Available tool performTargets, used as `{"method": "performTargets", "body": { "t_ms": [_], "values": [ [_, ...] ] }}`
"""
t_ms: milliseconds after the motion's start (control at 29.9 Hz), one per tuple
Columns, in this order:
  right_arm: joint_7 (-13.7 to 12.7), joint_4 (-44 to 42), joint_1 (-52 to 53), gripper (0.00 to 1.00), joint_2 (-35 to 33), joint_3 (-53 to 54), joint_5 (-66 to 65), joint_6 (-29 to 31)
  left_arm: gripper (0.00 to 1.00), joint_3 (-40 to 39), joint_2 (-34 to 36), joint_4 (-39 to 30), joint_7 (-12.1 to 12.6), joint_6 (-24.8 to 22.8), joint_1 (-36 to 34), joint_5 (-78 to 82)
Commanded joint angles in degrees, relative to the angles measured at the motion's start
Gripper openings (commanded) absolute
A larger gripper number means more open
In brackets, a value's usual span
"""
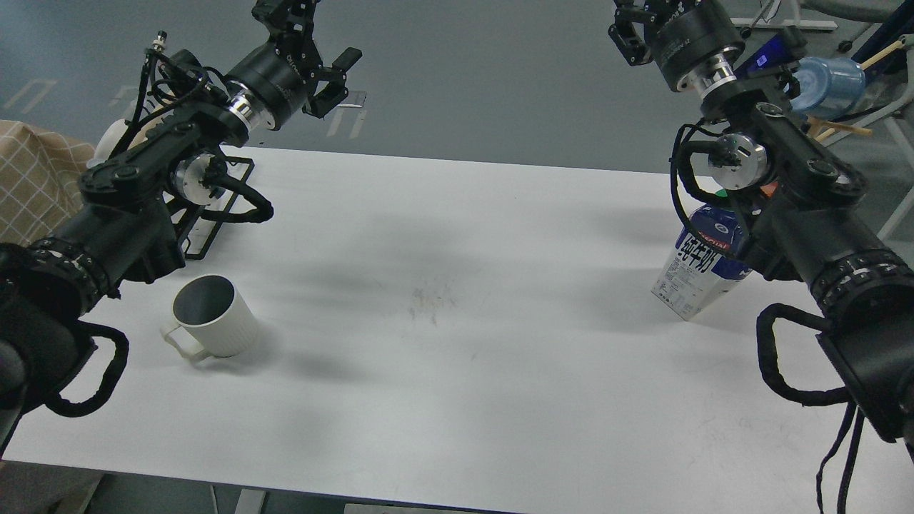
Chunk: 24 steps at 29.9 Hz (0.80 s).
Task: Place cup and milk with both arms
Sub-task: 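Raise both arms above the table toward the mug and carton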
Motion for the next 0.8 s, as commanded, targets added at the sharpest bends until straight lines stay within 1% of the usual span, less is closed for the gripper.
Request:
{"method": "performTargets", "body": {
  "t_ms": [0,768],
  "values": [
    [0.00,0.04,0.09,1.00,-0.01,0.00,0.00,0.00,1.00,0.06,0.01,0.00,0.05,-0.01,0.09,-0.13],
    [0.00,0.04,0.00,1.00,-0.01,0.00,0.00,0.00,1.00,0.24,0.10,-0.26,0.23,-0.01,0.18,-0.04]
  ]
}}
